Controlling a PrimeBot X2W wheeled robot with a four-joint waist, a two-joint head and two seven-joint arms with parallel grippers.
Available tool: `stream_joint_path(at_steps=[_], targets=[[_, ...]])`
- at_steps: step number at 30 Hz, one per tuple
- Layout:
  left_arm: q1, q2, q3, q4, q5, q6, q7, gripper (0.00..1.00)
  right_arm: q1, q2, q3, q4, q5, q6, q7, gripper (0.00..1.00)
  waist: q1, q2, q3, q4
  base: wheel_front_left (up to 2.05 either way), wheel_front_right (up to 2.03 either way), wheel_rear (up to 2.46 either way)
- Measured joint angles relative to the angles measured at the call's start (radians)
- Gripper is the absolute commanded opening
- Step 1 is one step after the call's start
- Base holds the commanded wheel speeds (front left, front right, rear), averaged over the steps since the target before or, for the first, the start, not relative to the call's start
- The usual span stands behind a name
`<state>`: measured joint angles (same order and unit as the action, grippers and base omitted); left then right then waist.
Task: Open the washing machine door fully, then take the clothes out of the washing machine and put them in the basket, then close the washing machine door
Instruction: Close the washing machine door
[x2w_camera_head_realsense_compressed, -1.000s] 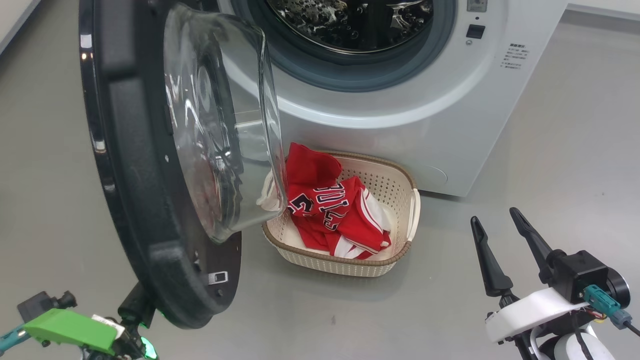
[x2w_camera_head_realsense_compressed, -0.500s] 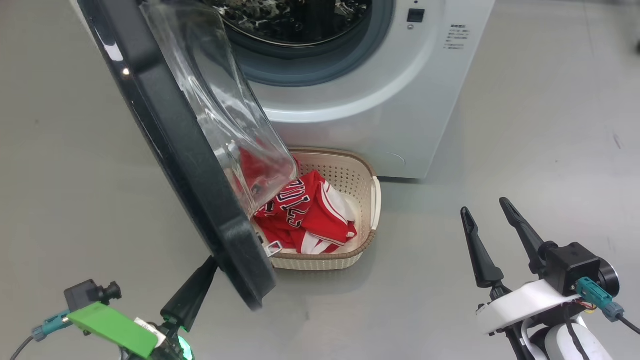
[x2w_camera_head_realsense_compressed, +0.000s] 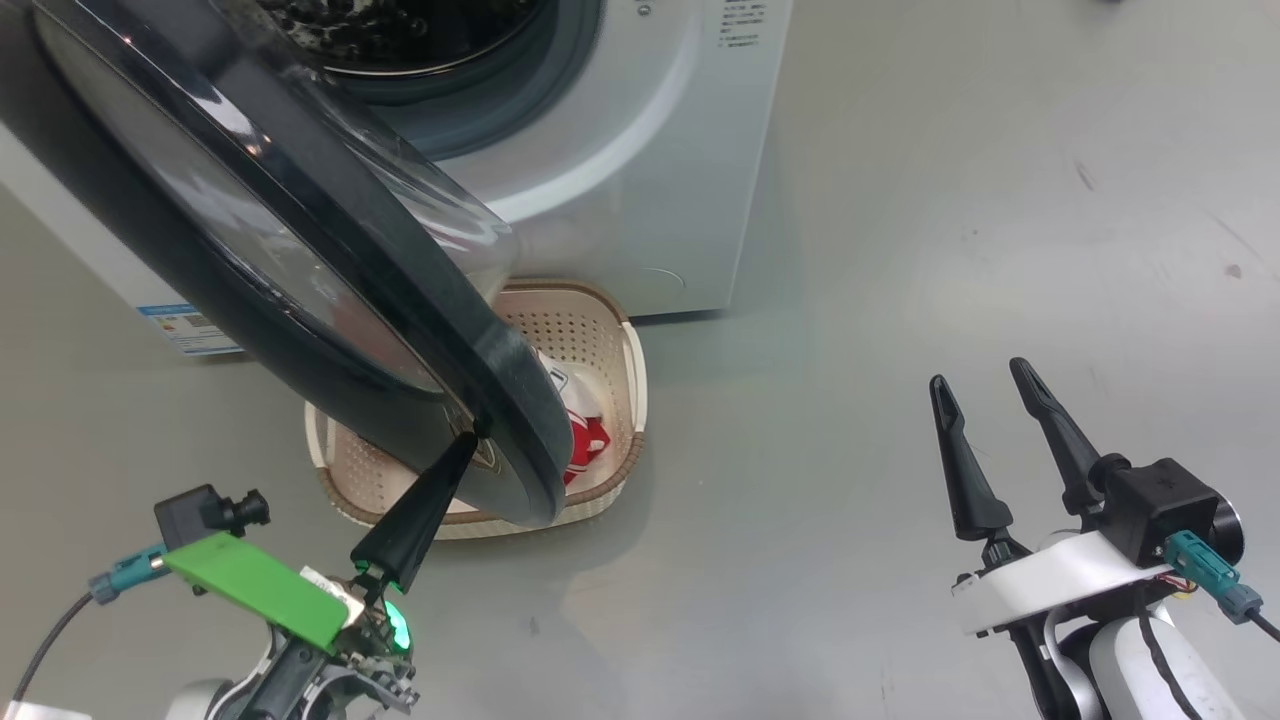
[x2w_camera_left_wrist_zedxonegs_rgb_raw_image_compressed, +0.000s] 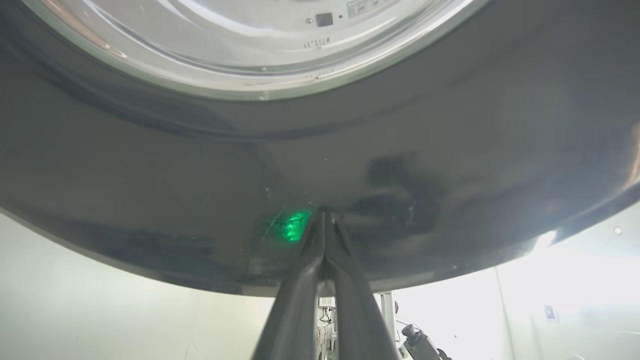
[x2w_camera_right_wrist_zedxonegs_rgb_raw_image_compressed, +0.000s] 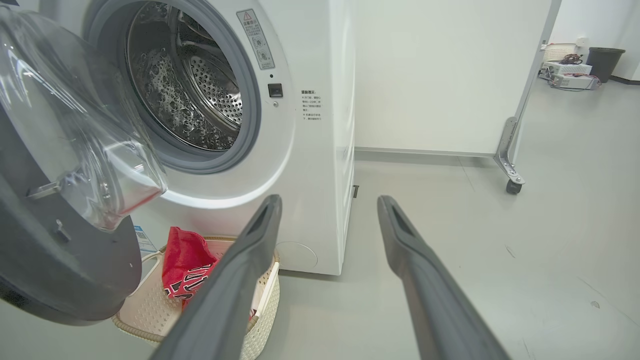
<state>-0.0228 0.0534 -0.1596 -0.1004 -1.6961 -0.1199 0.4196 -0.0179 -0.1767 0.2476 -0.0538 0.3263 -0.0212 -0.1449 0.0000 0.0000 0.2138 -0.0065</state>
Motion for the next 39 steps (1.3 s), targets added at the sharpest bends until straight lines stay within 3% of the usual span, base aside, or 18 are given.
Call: stream_joint_path(at_steps=[9,22,39], targets=[[-0.146,-0.004,0.011,0.064,0.033,0.004,-0.044,0.0,-0.042,0.019,0.001,0.024,0.024,0.011,-0.022,1.0,0.0,0.0,0.052,-0.117,0.0,0.0,0.0],[-0.382,-0.011,0.062,0.194,0.052,0.045,-0.105,0.0,-0.083,0.036,0.003,0.064,0.036,0.029,-0.047,1.0,0.0,0.0,0.121,-0.252,0.0,0.0,0.0],[-0.629,-0.004,0.126,0.387,0.06,0.063,-0.148,0.0,-0.111,0.047,-0.012,0.11,0.043,0.038,-0.072,1.0,0.0,0.0,0.178,-0.353,0.0,0.0,0.0]])
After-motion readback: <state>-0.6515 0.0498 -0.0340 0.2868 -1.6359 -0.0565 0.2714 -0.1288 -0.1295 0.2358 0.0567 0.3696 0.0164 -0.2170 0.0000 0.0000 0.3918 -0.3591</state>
